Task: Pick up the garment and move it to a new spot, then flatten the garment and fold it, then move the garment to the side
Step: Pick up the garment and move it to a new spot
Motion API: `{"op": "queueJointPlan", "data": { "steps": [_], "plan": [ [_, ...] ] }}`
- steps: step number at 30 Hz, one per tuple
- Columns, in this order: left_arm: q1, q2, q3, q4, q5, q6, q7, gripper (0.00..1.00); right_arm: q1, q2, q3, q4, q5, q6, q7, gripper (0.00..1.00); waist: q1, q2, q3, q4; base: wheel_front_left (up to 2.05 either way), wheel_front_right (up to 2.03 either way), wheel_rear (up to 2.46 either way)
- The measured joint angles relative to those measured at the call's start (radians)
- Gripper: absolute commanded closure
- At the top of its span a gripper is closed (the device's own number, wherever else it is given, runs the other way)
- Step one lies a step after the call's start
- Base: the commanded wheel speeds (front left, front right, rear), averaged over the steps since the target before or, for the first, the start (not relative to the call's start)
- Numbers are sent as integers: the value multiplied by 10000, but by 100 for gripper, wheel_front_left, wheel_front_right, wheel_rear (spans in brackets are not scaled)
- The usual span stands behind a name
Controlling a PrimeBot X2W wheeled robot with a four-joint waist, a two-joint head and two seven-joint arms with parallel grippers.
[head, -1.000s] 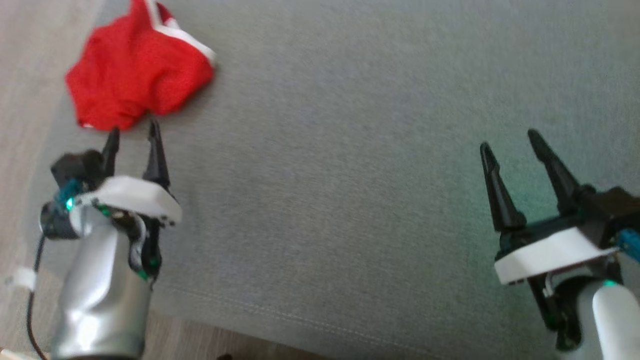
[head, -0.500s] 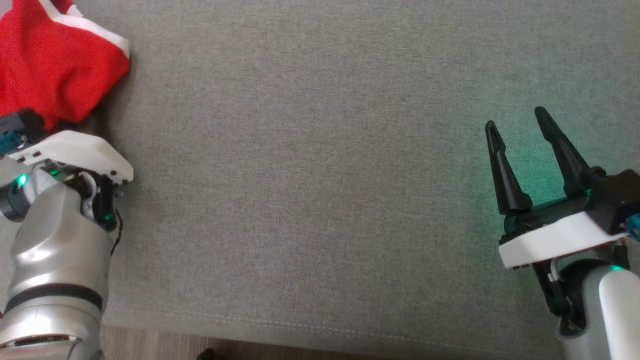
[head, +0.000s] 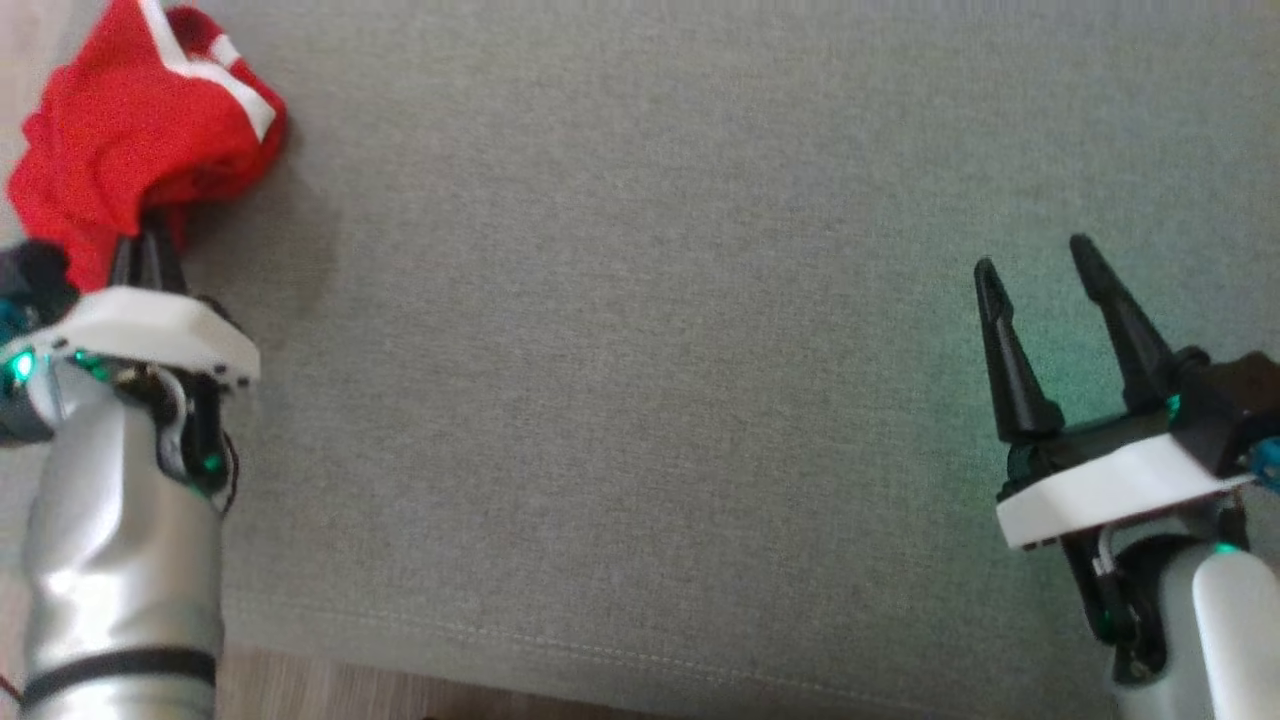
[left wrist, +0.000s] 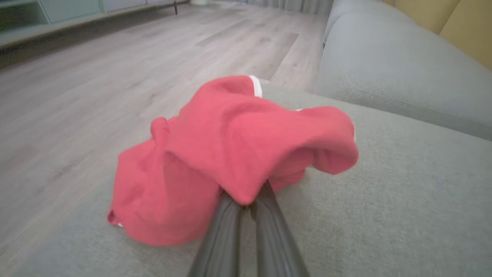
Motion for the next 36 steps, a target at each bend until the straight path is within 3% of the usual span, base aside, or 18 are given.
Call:
{"op": "queueJointPlan", "data": {
  "steps": [11,18,27,32,36],
  "plan": [
    [2912,-602,393,-4884,1135,13,0,100,685,349,-224,316,232,0,-234,0,-1,0,-1346,435,0,0,0],
    [4421,-681,50,-7382,1546,-2,4,100,909,529,-378,489,326,0,-441,0,-1,0,-2117,268,0,0,0],
    [5391,-784,-1064,-9921,1666,-140,984,100,1084,677,-351,575,512,0,-740,0,-1,1,-2488,-1053,0,0,0],
    [5267,-924,-2128,-9973,1521,-372,1406,100,1076,708,-337,562,619,0,-884,0,-1,1,-2391,-2104,0,0,0],
    [4559,-995,-3231,-9250,1371,-545,1639,100,1057,717,-299,690,926,0,-1099,0,-1,0,-2182,-2981,0,0,0]
  ]
}}
